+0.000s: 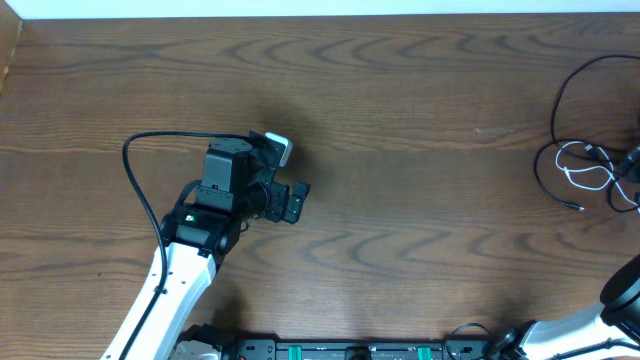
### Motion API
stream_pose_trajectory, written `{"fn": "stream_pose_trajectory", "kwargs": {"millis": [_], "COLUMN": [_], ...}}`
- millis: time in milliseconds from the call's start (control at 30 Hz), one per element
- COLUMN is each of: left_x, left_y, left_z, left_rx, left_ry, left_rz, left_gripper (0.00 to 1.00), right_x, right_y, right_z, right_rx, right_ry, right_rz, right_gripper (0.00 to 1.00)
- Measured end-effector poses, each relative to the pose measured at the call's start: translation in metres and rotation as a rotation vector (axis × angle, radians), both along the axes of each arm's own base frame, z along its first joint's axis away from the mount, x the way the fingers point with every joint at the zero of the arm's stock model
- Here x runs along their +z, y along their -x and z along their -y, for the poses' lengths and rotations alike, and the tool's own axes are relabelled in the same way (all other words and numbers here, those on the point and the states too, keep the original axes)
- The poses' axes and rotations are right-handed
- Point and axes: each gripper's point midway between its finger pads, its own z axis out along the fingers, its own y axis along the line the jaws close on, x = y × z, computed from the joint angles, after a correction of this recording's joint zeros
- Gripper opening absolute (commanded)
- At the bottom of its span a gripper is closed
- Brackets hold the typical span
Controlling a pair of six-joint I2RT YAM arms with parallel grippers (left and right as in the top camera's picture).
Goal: Untangle cables
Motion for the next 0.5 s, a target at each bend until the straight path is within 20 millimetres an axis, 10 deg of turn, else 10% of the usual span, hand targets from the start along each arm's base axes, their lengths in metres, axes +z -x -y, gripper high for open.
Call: {"fn": "stream_pose_trajectory", "kwargs": {"millis": [233,500], "left_x": [0.000,0.000], "left_y": [0.000,0.000], "left_z": [0.000,0.000], "left_rx": [0.000,0.000], "left_ry": [0.000,0.000], "left_rz": [0.000,0.000], "left_gripper": [1.00,1.00], "right_x": [0.030,0.205], "right_y": [-0.003,-0.003], "right_z": [-0.005,-0.042], "right_rx": [-0.048,-0.011], "right_ry": [-0.009,0.191], "right_rz": [0.091,0.446], "right_gripper": [0.99,0.99]}}
